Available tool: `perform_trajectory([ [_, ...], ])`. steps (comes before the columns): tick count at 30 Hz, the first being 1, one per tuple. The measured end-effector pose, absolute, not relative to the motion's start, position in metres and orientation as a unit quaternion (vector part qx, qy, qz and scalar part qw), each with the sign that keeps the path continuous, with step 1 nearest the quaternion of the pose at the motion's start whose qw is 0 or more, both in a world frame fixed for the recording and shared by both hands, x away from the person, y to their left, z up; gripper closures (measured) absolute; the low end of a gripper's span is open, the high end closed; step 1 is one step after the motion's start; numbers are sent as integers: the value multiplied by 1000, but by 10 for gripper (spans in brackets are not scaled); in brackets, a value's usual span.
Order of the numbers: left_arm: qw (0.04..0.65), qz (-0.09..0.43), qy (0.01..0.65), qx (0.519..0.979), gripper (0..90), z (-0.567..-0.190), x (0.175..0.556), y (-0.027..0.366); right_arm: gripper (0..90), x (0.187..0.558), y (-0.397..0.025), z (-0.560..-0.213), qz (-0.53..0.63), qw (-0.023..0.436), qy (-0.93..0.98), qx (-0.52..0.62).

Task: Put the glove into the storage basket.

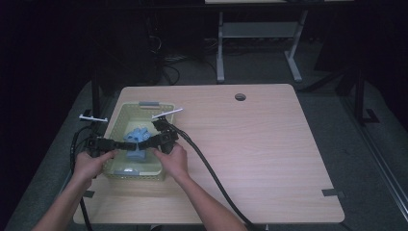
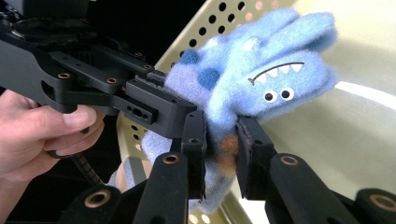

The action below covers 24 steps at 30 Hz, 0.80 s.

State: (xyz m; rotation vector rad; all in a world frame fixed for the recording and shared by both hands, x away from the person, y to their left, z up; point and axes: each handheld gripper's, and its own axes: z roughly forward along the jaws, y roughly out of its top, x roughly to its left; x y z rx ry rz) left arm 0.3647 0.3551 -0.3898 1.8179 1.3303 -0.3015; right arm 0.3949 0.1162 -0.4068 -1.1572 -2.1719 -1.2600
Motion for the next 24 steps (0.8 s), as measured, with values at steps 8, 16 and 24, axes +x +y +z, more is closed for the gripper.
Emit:
perform_trajectory([
  [8,412,-113,532,731,773,-394,365,355,742,394,117,-411,-441,179,-777,-412],
  [16,396,-117,538,735,771,-400,369,353,725,394,114,-411,-425,162,-783,-424],
  [24,328,-99,554,759,761,-407,373,338,709,392,102,-409,-438,159,-771,-435],
])
